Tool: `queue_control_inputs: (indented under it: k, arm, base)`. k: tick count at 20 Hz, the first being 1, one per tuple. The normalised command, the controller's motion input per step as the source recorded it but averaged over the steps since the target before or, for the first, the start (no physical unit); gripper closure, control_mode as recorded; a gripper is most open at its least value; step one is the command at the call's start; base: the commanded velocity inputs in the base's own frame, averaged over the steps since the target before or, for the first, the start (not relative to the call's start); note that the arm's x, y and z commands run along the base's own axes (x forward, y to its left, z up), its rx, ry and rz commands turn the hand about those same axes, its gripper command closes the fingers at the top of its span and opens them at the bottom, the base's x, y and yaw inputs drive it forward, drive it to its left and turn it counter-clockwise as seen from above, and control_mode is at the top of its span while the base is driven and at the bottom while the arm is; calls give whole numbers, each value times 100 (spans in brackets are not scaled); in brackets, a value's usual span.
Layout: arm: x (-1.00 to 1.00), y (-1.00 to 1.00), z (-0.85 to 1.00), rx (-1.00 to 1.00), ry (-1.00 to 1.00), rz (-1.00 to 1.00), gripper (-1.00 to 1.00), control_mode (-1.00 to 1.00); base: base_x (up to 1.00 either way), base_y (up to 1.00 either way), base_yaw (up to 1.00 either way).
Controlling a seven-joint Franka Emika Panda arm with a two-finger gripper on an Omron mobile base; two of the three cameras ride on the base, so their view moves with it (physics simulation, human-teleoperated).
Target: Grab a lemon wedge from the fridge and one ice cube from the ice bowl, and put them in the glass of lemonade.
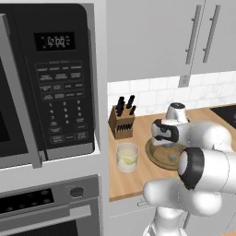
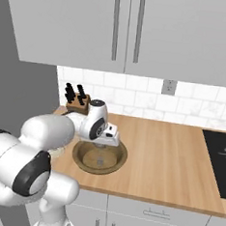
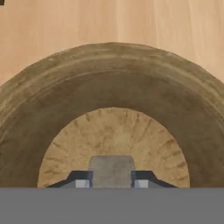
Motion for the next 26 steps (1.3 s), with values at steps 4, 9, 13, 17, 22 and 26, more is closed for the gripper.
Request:
queue_control_inputs:
  k: [4, 9, 13, 17, 22, 26]
  arm:
    - [-7, 94, 85, 0, -14, 13, 100, -100]
    - [0, 100, 47, 1, -3, 12, 100, -100]
    - [0, 100, 1, 7, 0, 10, 100, -100]
    - [16, 92, -2, -1, 7, 5, 100, -100]
    - [13, 48, -1, -2, 3, 5, 100, -100]
    - [24, 0, -36, 0, 0, 1, 100, -100]
  base:
    - [0, 0, 0]
    - [0, 0, 0]
    - [0, 0, 0]
    - [0, 0, 0]
    - [0, 0, 0]
    - [0, 0, 0]
